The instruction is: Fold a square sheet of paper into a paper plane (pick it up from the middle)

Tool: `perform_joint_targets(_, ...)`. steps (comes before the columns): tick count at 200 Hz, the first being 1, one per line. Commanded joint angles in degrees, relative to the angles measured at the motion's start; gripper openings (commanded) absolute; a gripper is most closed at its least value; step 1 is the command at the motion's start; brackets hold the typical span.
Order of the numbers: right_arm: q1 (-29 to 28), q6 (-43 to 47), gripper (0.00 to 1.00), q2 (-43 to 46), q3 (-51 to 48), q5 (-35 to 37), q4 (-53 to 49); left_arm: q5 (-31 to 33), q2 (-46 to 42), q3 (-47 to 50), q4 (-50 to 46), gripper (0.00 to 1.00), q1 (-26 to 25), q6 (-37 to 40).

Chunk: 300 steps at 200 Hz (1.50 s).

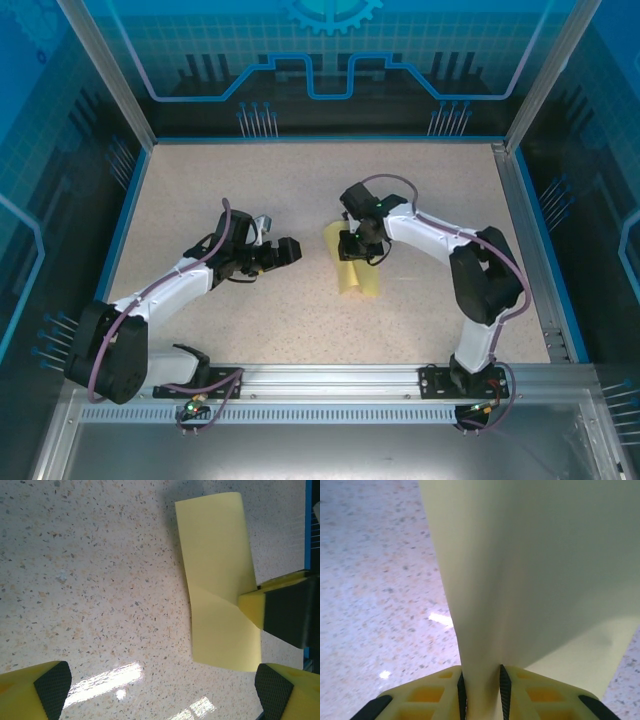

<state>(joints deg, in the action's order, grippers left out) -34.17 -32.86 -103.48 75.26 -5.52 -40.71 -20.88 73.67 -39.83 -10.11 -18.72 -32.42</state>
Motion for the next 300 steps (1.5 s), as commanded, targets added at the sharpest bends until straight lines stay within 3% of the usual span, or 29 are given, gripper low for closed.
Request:
perform_joint_targets(1,1.49,-0.95,0.27,3.89,-1.44,-6.02,2.91,-1.39,-0.36,-2.20,-1.01,0.98,-0.63,1.05)
perform_joint_targets(27,3.31,-2.65,0.28,6.03,-4.02,-12.73,7.45,-1.13,-1.31,-1.91,-1.13,0.99,-0.62,0.66)
perform_joint_targets(106,5.24,-7.70,0.30,9.43,-8.02,-23.48,17.33,-2.22,-1.69,-3.00,-1.04,0.99,-0.70,0.09)
perform_joint_targets(200,11.44,-8.50,0.34,9.44,-20.78,-21.23,22.22,-4.22,-0.06,-3.91,1.28,0.99,-2.23,-1.44)
perform_joint_targets(226,12.43,-7.57,0.39,9.78,-22.29,-19.71,21.56,-5.00,2.38,-5.74,1.33,0.98,-3.78,-1.43)
perform_joint_targets(300,10.50,-6.16,0.48,6.01,-20.90,-23.85,24.31,-6.22,10.42,-5.88,7.04,0.97,-6.94,-5.97)
